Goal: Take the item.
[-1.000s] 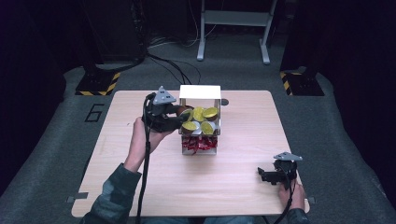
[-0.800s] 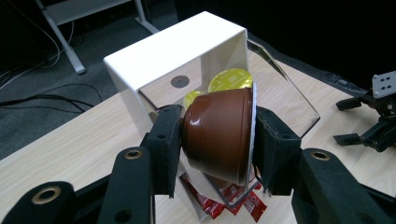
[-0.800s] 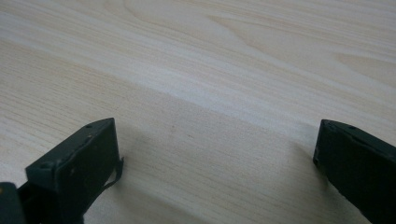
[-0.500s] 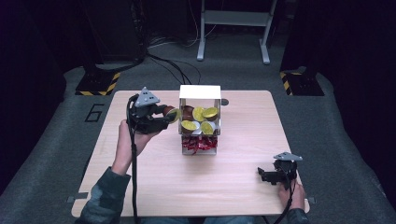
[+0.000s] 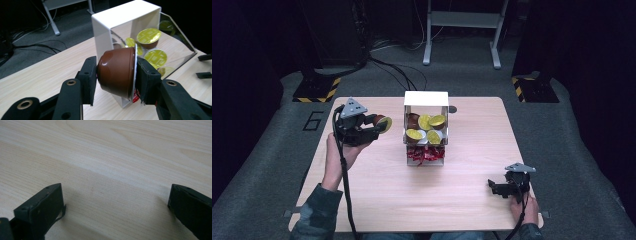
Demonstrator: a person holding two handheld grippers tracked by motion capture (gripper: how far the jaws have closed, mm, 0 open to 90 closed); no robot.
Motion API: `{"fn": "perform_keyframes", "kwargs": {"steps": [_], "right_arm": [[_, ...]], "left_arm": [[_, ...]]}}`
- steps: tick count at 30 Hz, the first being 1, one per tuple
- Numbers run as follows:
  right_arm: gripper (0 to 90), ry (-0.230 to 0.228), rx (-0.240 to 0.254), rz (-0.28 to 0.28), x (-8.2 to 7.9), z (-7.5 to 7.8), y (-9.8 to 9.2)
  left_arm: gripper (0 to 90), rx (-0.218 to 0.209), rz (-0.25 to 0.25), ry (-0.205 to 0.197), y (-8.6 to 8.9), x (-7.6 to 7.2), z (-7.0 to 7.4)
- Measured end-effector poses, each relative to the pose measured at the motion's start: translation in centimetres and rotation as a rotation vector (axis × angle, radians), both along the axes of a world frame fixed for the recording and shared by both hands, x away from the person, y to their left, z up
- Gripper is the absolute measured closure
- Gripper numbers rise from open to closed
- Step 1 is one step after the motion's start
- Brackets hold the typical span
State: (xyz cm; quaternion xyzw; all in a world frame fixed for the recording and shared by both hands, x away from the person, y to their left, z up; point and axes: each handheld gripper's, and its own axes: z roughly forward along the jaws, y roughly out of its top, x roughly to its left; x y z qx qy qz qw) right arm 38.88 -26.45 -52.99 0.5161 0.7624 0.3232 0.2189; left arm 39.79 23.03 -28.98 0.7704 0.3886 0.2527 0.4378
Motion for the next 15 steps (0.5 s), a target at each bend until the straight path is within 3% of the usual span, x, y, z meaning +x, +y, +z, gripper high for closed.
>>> {"fn": "perform_keyframes", "kwargs": {"steps": [15], "right_arm": [[0.0, -0.003, -0.003, 0.006, 0.0, 0.0, 0.0]], "left_arm": [[55.5, -0.055, 0.098, 0.013, 4.2, 0.2, -2.2]]}}
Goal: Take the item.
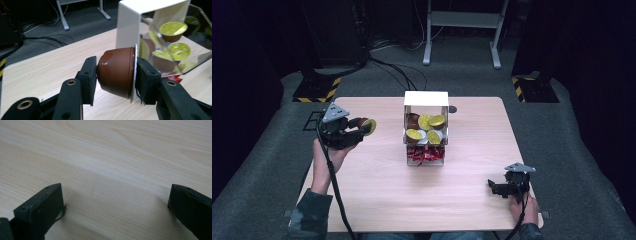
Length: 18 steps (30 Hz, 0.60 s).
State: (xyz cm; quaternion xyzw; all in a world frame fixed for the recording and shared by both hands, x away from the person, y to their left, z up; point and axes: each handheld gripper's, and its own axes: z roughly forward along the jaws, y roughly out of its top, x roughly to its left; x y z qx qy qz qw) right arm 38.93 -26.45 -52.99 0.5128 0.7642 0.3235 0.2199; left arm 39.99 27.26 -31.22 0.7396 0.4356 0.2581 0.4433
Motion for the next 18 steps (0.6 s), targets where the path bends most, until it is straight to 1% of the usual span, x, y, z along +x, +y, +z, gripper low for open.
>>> {"fn": "perform_keyframes", "kwargs": {"steps": [3, 4, 5, 9, 10, 14, 18], "right_arm": [[0.0, 0.004, -0.001, 0.002, 0.0, 0.0, 0.0], [0.0, 0.006, -0.001, 0.003, 0.0, 0.0, 0.0], [0.0, 0.006, -0.001, 0.003, 0.0, 0.0, 0.0], [0.0, 0.008, 0.005, 0.001, 0.0, 0.0, 0.0], [0.0, 0.003, -0.002, 0.003, 0.0, 0.0, 0.0], [0.0, 0.006, -0.001, 0.004, 0.0, 0.0, 0.0], [0.0, 0.006, -0.002, 0.005, 0.0, 0.0, 0.0]], "left_arm": [[55.5, -0.006, 0.018, 0.006, 0.6, 0.2, -0.6], [55.5, -0.008, 0.024, 0.013, 0.9, 0.3, -1.2], [55.5, -0.008, 0.024, 0.013, 0.9, 0.3, -1.2], [55.5, -0.009, 0.046, 0.034, 1.5, 0.5, -2.5], [55.5, -0.014, 0.049, 0.039, 1.7, 0.6, -2.8], [55.4, -0.033, 0.064, 0.050, 2.2, 0.9, -3.7], [55.4, -0.027, 0.074, 0.059, 2.3, 1.1, -4.6]]}}
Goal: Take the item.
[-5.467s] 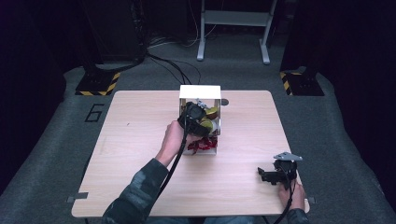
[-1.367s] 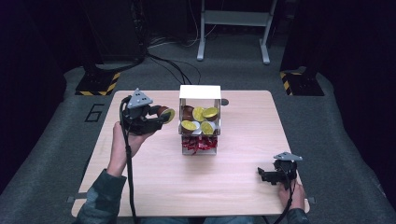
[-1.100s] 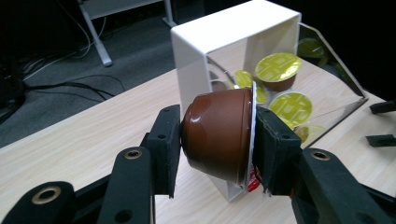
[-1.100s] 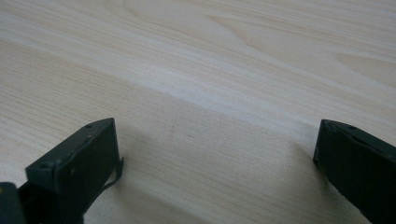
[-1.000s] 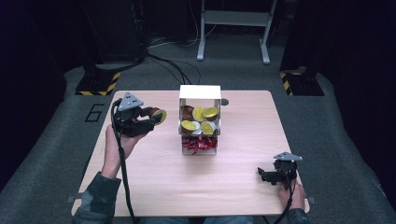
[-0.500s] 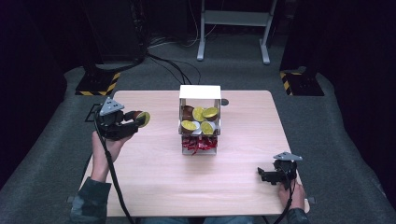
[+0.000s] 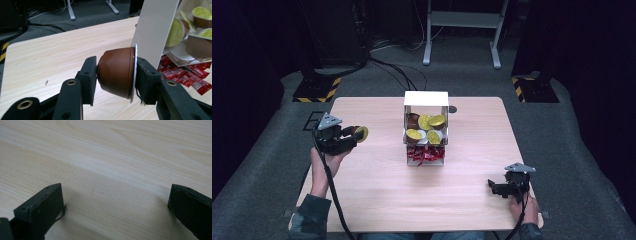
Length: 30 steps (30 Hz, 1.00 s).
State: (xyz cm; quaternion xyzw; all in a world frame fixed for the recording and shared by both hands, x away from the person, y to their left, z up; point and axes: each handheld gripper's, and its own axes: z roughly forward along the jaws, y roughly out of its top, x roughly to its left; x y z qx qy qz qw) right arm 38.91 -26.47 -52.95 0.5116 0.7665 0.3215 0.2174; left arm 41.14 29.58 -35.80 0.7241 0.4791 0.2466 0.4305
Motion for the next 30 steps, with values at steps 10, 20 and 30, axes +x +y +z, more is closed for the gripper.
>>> {"fn": "perform_keyframes", "kwargs": {"steps": [10, 20, 30], "right_arm": [[0.0, -0.003, 0.005, -0.003, 0.0, 0.0, 0.0], [0.0, 0.000, 0.005, -0.001, 0.0, 0.0, 0.0], [0.0, -0.001, 0.001, -0.002, 0.0, 0.0, 0.0]], "left_arm": [[55.4, -0.005, 0.028, 0.034, 0.6, 0.6, -2.8], [55.3, -0.012, 0.049, 0.048, 1.0, 0.8, -5.0], [55.3, 0.002, 0.059, 0.068, 0.5, 1.2, -7.0]]}}
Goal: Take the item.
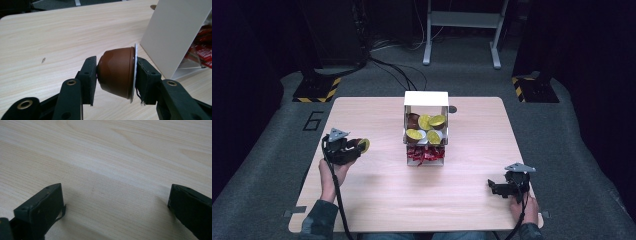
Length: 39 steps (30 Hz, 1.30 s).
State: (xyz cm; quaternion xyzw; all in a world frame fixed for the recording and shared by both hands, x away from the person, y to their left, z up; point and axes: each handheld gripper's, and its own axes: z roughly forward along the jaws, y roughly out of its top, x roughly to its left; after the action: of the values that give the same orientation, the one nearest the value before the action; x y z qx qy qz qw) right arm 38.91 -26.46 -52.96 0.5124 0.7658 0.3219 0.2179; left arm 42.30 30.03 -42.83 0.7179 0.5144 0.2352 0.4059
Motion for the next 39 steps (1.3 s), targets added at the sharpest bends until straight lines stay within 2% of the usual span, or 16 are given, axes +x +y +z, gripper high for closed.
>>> {"fn": "perform_keyframes", "kwargs": {"steps": [6, 10, 15, 19, 22, 25, 26, 33, 36, 39], "right_arm": [[0.0, 0.001, 0.003, 0.003, 0.0, 0.0, 0.0], [0.0, 0.001, 0.004, 0.001, 0.0, 0.0, 0.0], [0.0, 0.001, 0.004, 0.001, 0.0, 0.0, 0.0], [0.0, 0.001, 0.006, -0.002, 0.0, 0.0, 0.0], [0.0, 0.001, 0.004, 0.001, 0.0, 0.0, 0.0], [0.0, 0.001, 0.005, 0.001, 0.0, 0.0, 0.0], [0.0, 0.001, 0.004, 0.002, 0.0, 0.0, 0.0], [0.0, 0.001, 0.004, 0.001, 0.0, 0.0, 0.0], [0.0, 0.001, 0.004, 0.001, 0.0, 0.0, 0.0], [0.0, 0.001, 0.004, 0.001, 0.0, 0.0, 0.0]], "left_arm": [[55.3, 0.004, 0.010, 0.026, 0.1, 0.3, -1.4], [55.3, -0.016, 0.015, 0.042, 0.1, 0.6, -2.0], [55.2, -0.002, 0.006, 0.064, -0.1, 1.0, -2.3], [55.2, -0.011, 0.012, 0.077, -0.3, 1.3, -2.8], [55.2, 0.023, 0.014, 0.087, -0.6, 1.4, -3.4], [55.2, 0.013, 0.020, 0.098, -0.6, 1.6, -4.3], [55.2, 0.003, 0.023, 0.113, -0.5, 1.6, -4.7], [55.1, 0.015, 0.022, 0.140, -0.4, 1.7, -5.9], [55.0, 0.005, 0.030, 0.155, -0.5, 1.7, -6.3], [55.0, 0.020, 0.028, 0.163, -0.4, 1.8, -6.4]]}}
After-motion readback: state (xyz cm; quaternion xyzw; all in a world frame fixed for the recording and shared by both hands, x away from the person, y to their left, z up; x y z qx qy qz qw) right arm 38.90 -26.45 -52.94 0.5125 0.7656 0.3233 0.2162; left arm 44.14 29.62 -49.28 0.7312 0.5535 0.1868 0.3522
